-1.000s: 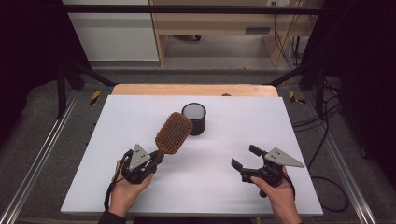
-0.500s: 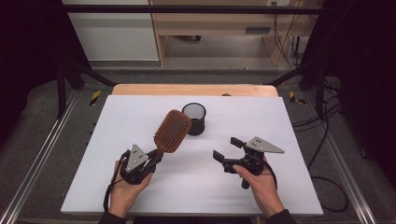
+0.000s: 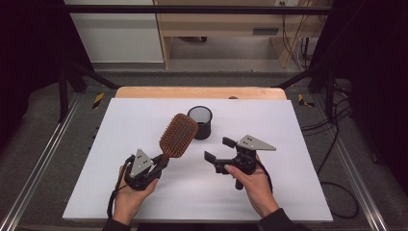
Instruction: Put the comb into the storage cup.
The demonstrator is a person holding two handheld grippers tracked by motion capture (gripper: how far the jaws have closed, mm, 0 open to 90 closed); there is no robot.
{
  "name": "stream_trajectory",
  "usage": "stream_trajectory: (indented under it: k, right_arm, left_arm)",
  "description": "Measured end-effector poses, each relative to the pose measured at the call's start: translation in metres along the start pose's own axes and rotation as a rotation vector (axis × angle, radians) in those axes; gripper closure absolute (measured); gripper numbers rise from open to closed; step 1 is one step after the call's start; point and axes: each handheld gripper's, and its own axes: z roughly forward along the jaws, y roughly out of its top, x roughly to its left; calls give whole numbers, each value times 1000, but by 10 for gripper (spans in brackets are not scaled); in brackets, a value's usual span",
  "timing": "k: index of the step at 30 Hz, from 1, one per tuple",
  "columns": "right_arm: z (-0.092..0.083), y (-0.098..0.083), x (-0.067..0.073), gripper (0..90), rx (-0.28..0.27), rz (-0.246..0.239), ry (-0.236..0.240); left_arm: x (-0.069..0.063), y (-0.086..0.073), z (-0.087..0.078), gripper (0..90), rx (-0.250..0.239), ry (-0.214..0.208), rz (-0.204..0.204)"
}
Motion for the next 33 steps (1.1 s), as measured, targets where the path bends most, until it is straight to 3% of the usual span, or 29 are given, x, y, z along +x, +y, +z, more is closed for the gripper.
stream_trajectory:
  k: [13,33]
  right_arm:
    - [20,-1,8,44,2,18,32]
    - [30,4,12,62,-38,63,82]
  left_arm:
    - [-13,3,3,728,-13,-27,26]
    - [-22,6,2,728,-39,-57,34]
